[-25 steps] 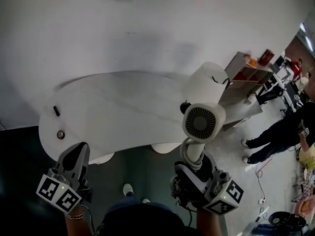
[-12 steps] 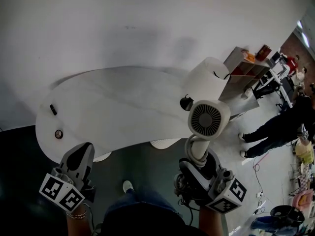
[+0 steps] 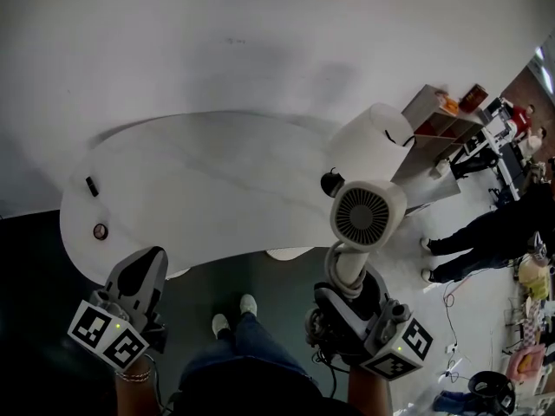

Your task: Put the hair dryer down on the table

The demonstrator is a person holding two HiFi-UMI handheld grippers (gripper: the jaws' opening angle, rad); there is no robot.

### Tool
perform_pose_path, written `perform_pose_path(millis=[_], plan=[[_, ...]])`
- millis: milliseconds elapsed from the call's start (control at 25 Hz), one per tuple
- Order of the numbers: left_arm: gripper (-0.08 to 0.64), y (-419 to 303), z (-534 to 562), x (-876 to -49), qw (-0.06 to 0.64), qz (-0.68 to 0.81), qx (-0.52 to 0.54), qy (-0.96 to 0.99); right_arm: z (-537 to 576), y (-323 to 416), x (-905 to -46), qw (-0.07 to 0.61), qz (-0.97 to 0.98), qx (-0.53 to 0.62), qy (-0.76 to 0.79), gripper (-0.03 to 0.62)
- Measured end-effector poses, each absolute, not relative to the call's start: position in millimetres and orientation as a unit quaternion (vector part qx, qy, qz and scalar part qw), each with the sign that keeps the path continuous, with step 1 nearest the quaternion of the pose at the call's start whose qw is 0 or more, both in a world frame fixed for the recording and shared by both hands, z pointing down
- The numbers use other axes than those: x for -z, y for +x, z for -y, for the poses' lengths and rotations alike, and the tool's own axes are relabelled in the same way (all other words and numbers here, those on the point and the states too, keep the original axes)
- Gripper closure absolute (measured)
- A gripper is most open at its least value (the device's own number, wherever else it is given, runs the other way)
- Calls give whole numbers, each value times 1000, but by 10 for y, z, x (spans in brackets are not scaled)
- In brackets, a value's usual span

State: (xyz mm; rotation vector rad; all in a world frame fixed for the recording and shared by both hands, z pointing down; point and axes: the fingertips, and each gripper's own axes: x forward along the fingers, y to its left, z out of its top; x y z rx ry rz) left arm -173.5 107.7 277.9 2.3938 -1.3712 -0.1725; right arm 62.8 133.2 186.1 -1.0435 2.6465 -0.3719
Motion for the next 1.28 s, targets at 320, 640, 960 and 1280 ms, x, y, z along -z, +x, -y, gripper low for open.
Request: perform_pose_path(millis=[320,640,960,1280], plan=[[543,-1605,-835,-2727,180,496,58,847,-1023,659,-1810,139,-919,134,-344,307],[543,-1440,-579,-2632,175,508,66,841,-751,835,-1822,139,-929,124,-321,307],[543,-1270,-384,-2597,172,518,74,835,-518,956,-1804,139,-933,134,-305,307],[543,-1028,-184,-2593,166,523,72,833,-368,1084,-1828,142,-939,138,-282,307]])
